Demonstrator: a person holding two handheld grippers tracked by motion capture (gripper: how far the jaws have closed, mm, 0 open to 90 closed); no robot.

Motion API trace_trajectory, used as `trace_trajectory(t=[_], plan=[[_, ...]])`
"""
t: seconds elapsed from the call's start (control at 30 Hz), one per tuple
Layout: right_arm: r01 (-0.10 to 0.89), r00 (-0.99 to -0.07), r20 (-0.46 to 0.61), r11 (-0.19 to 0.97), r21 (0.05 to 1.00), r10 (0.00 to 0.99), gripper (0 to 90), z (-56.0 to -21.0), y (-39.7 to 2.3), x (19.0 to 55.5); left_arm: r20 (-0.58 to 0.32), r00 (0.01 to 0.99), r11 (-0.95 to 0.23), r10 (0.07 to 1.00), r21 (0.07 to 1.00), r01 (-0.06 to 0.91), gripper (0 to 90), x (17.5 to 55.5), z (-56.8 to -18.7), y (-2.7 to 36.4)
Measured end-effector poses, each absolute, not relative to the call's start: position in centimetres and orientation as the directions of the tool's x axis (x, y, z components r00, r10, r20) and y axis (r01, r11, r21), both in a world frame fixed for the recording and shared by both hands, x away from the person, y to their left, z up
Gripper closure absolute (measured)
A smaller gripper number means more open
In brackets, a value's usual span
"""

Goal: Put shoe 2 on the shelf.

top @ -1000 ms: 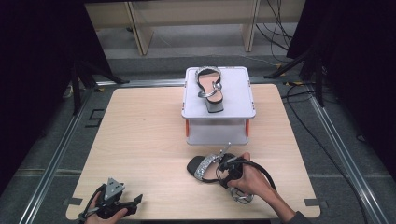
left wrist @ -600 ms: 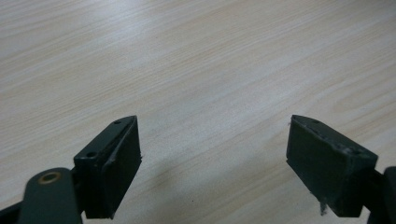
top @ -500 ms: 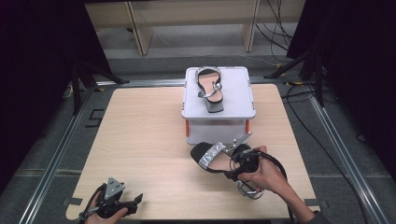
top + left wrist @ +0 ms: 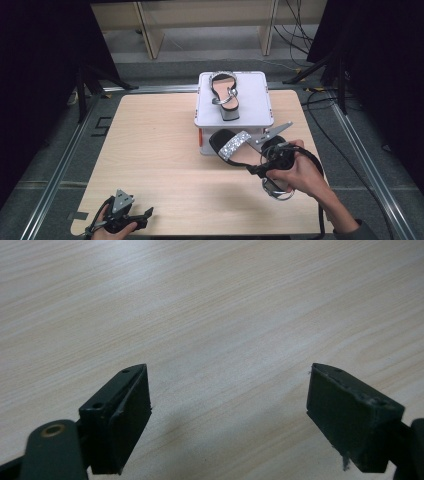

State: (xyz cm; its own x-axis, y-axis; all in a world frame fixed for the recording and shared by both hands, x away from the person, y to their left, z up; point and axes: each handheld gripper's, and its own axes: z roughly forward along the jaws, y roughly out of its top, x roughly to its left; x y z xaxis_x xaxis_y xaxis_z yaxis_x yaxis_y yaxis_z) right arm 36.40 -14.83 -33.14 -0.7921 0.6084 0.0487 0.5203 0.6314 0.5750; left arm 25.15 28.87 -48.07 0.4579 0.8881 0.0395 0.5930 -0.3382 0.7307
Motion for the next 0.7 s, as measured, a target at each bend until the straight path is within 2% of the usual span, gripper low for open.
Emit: trace_trajectory(t=[0.33,0.53,0.7], plan=[[0.532,-0.741,0.047,0.544,0.649,0.669,41.5,-28.1,-16.4,38.1,0.052,0.475,-0.363,0.879,0.719,0.593,17.5,25.2,-48.0,29.1],[0.541,-0.696,0.042,0.485,0.687,0.717,41.5,-25.6,-17.0,40.5,0.05,0.471,-0.358,0.881,0.722,0.592,17.5,25.2,-48.0,29.1],[0.587,-0.637,0.067,0.427,0.688,0.768,41.5,-24.2,-16.9,42.9,0.05,0.471,-0.358,0.881,0.722,0.592,17.5,25.2,-48.0,29.1]])
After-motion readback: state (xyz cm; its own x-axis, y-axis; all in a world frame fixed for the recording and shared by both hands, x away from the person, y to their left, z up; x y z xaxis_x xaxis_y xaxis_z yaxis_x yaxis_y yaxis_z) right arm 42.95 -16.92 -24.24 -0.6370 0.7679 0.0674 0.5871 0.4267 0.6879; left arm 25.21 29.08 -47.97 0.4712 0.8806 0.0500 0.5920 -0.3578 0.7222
